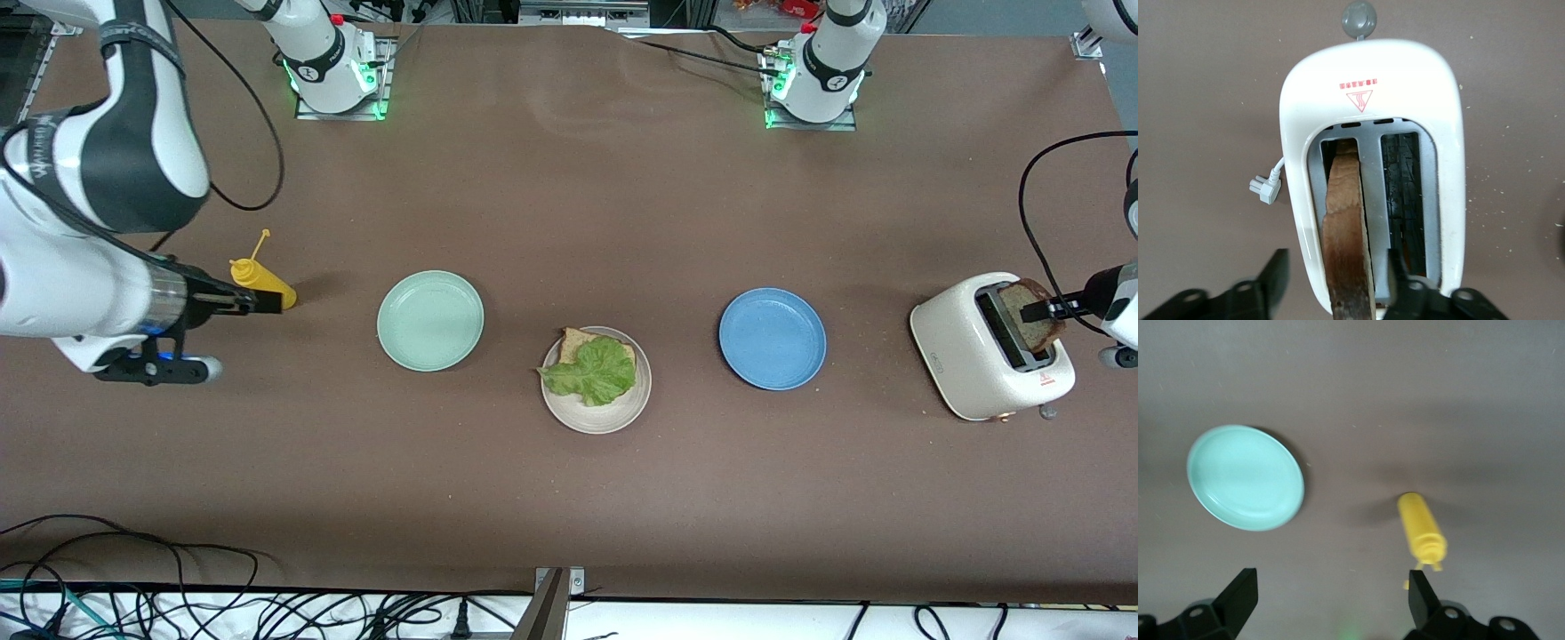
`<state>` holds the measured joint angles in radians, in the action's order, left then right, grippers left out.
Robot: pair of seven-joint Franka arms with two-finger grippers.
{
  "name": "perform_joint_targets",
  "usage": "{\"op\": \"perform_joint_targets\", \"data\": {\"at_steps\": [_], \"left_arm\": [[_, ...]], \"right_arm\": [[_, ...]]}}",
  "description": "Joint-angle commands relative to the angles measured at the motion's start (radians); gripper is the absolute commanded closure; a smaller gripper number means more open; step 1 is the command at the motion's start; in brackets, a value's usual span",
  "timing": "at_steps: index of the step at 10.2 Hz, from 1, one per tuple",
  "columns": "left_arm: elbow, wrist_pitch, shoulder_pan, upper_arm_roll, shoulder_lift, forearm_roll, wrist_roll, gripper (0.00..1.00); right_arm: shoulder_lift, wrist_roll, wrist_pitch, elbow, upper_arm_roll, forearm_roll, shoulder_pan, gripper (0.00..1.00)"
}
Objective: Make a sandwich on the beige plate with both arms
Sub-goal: 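Grasp the second toast with the left gripper while the right gripper nears mustard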
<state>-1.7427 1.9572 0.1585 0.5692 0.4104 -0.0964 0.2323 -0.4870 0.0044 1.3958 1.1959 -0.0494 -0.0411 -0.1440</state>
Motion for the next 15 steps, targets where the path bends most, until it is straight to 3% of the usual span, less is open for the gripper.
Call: {"op": "perform_joint_targets", "data": {"at_steps": [1,3,6,8,9,12,15], "left_arm": [[-0.054,0.055,-0.005,-0.008,-0.024,0.005,-0.019,0.75],[-0.052,0.062,-0.005,-0.009,-0.002,-0.012,-0.011,0.81],[-0.044,0.049,0.006,-0.014,0.005,0.004,0.013,0.88],[-0.037,0.049,0.009,-0.012,0.008,0.004,0.147,0.93],[-0.035,0.052,0.001,-0.011,0.013,0.004,0.212,0.94],[-0.018,0.06,-0.008,-0.009,0.033,0.004,0.352,0.94],[-0.018,0.124,-0.025,-0.011,0.054,0.062,0.433,0.95]], "right_arm": [[0.082,-0.356,0.035,0.137,-0.085,-0.022,-0.006,0.0],[0.116,-0.731,0.141,0.261,-0.195,-0.115,-0.006,0.0],[0.195,-1.265,0.363,0.567,-0.361,-0.3,-0.006,0.0],[0.191,-1.606,0.407,0.707,-0.458,-0.501,0.0,0.0],[0.189,-1.752,0.405,0.755,-0.475,-0.582,0.012,0.0],[0.171,-2.093,0.373,0.82,-0.48,-0.67,0.084,0.0],[0.066,-2.364,0.321,0.826,-0.48,-0.816,0.119,0.0]]}}
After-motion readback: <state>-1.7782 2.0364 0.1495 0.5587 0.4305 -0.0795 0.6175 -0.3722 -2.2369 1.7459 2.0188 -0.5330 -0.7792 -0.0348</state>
